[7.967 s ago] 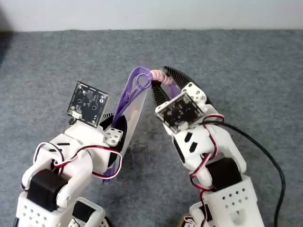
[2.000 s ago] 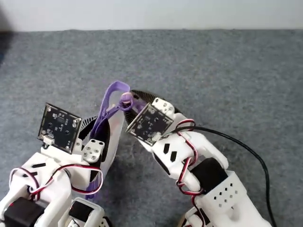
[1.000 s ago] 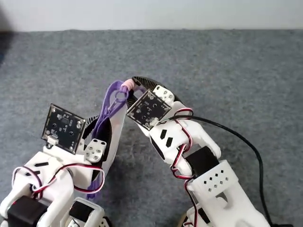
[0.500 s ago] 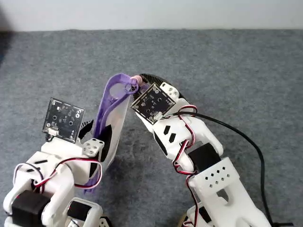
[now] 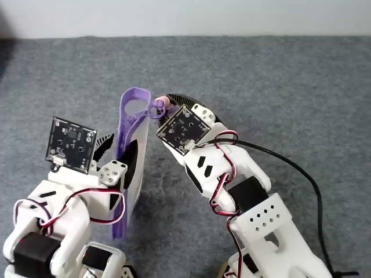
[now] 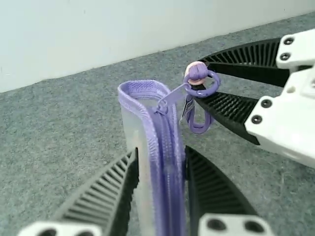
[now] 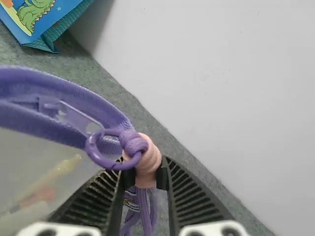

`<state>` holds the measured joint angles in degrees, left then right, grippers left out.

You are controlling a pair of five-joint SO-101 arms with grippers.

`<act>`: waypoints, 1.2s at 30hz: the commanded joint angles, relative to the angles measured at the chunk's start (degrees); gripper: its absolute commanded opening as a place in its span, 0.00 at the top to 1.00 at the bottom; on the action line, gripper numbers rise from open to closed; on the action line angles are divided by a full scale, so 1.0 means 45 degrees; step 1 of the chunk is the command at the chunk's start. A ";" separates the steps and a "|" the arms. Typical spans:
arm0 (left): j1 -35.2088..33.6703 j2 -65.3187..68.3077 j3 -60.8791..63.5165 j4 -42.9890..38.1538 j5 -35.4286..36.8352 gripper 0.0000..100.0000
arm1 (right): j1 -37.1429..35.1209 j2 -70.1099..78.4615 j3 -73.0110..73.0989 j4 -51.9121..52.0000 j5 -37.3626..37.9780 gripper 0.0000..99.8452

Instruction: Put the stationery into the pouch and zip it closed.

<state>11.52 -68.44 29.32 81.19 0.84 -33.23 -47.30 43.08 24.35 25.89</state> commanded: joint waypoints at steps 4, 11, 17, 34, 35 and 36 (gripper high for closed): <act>0.0000 -0.0039 -0.0068 -0.0430 -0.0059 0.94 | -0.0049 -0.0615 -0.0195 0.0029 0.0117 0.99; -0.0020 -0.0156 -0.0186 -0.0352 -0.0801 0.99 | 0.0166 -0.0459 -0.0137 -0.0068 0.0117 0.99; -0.0020 -0.0156 -0.0244 -0.0352 -0.0762 0.99 | 0.1084 0.0068 -0.0176 -0.0107 0.0117 0.99; -0.0156 -0.0156 -0.2706 0.0840 -0.0762 0.99 | 0.3487 0.4425 -0.0117 -0.3136 0.0586 0.99; -0.0156 -0.0156 -0.2803 0.0840 -0.0762 0.99 | 0.3604 0.4601 -0.0117 -0.3136 0.0586 0.99; -0.0156 -0.0156 -0.2901 0.0840 -0.0762 0.99 | 0.3722 0.4777 -0.0117 -0.3136 0.0586 0.99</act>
<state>11.69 -68.09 22.02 85.05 -2.42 -21.45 -28.66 42.73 11.25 28.00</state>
